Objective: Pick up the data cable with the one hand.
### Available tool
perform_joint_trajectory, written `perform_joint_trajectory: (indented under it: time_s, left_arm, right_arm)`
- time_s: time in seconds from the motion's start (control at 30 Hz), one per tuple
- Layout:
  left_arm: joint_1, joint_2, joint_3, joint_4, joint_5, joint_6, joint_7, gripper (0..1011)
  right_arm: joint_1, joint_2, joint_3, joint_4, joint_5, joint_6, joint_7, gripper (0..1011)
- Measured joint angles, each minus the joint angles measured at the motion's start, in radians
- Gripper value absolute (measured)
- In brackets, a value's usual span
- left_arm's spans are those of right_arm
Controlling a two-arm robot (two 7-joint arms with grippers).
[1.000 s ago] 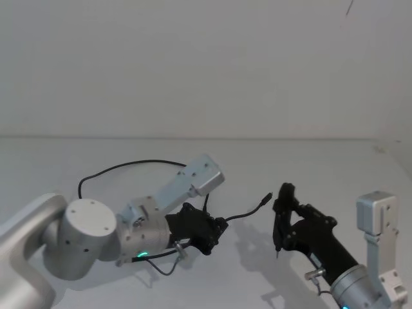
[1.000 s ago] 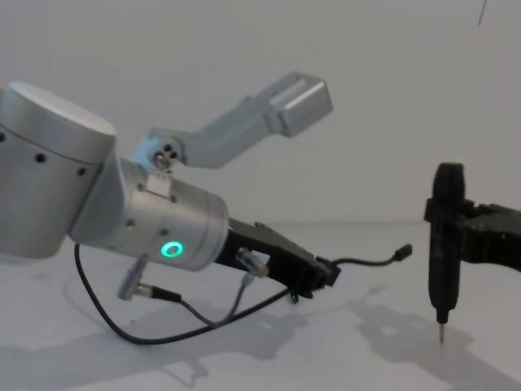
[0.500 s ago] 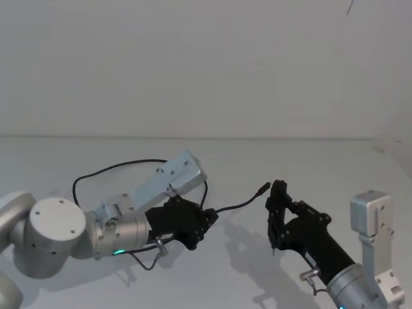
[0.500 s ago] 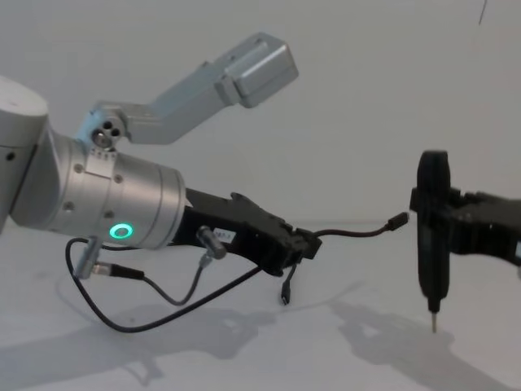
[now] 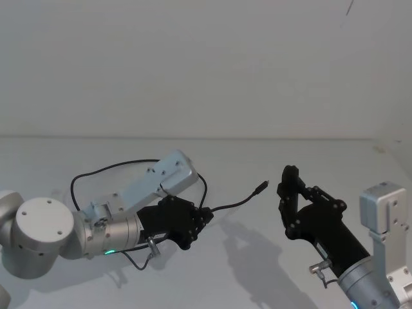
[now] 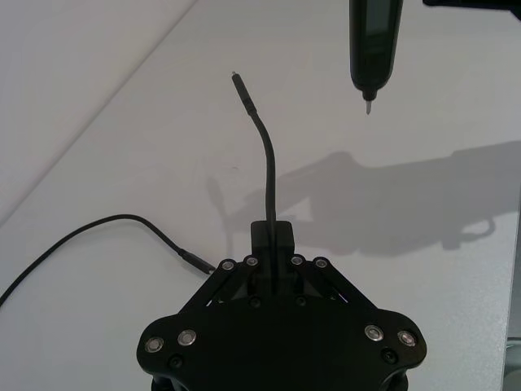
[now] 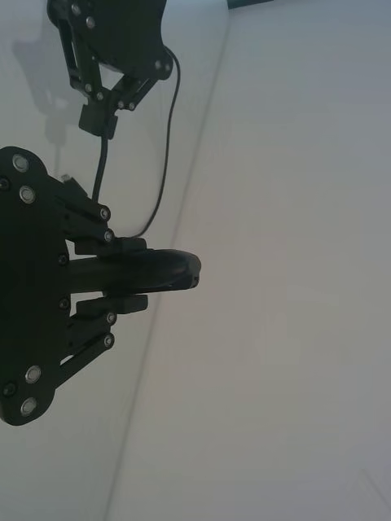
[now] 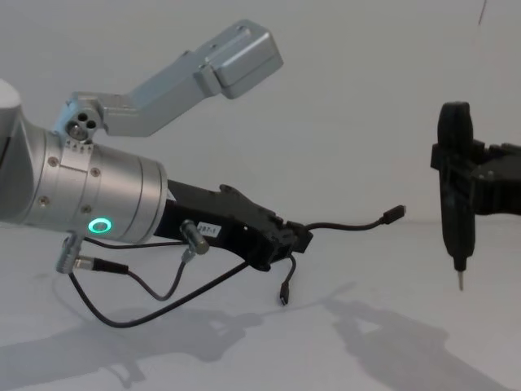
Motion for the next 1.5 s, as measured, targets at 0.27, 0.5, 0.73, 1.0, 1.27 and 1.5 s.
perform_joint_trajectory:
  time_s: [0.27,0.5,0.73,1.0,1.27,1.5]
  left_arm:
    - [0.003,0.006,-0.003,-0.006,-0.001,-0.005,-0.004,36]
    - [0.004,0.010,-0.004,-0.010,-0.001,-0.007,-0.006,36]
    - [0.005,0.011,-0.005,-0.011,-0.002,-0.009,-0.007,36]
    - [0.005,0.012,-0.006,-0.012,-0.002,-0.010,-0.007,36]
    - [0.006,0.013,-0.006,-0.013,-0.001,-0.010,-0.008,36]
    - [0.007,0.015,-0.008,-0.014,0.000,-0.016,-0.012,36]
  right_arm:
    - [-0.007,0.002,0.004,-0.018,-0.017,0.001,-0.010,283]
    - [-0.008,-0.012,0.010,-0.014,-0.013,-0.022,-0.010,283]
    - [-0.005,-0.041,0.020,0.001,-0.005,-0.097,-0.010,283]
    - [0.018,-0.080,0.030,0.022,0.013,-0.201,-0.008,283]
    - [0.059,-0.122,0.037,0.063,0.039,-0.284,0.000,283]
    - [0.088,-0.152,0.039,0.105,0.059,-0.321,0.009,283]
